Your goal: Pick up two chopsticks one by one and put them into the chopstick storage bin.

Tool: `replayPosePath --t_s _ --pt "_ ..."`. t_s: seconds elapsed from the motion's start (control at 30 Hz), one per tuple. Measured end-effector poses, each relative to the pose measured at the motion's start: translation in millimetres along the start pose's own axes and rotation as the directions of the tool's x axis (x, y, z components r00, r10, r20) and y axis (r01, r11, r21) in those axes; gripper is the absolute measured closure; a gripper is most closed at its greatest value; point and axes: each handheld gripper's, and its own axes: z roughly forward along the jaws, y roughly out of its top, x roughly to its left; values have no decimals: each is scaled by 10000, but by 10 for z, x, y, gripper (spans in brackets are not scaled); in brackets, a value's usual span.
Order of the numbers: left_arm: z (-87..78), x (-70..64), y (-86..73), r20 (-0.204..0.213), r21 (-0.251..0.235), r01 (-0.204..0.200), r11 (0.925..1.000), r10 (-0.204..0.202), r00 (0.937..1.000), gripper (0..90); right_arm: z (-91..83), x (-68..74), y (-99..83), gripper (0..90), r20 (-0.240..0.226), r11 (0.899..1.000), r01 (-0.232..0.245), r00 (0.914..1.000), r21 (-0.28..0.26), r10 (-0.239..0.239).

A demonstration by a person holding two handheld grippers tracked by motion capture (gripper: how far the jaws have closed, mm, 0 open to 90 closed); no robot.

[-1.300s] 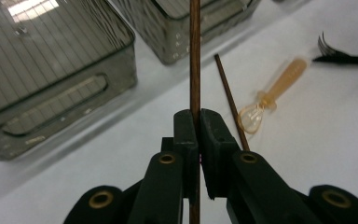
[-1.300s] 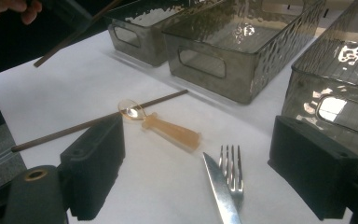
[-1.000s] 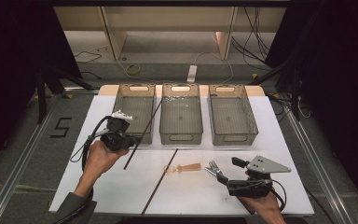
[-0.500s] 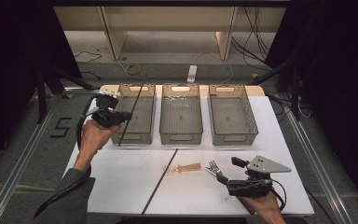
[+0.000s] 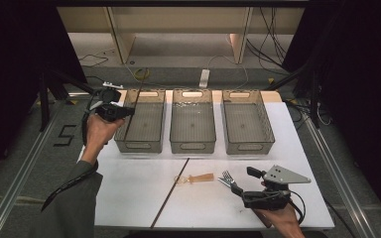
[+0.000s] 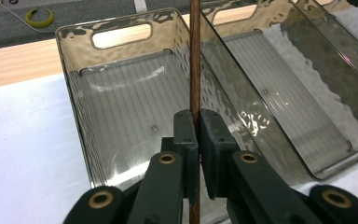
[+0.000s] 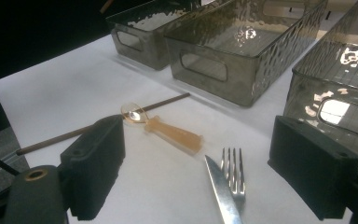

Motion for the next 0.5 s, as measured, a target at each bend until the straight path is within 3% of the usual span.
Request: replayPosePath --t_s 0.17,0.5 --pt "78 64 35 -81 -132 152 9998 -153 9998 851 5 8 -1 189 -32 10000 2 10000 39 -2" --pt "206 130 27 -465 -217 -32 9998 22 9989 851 6 11 -4 190 -60 10000 15 10000 69 -14"
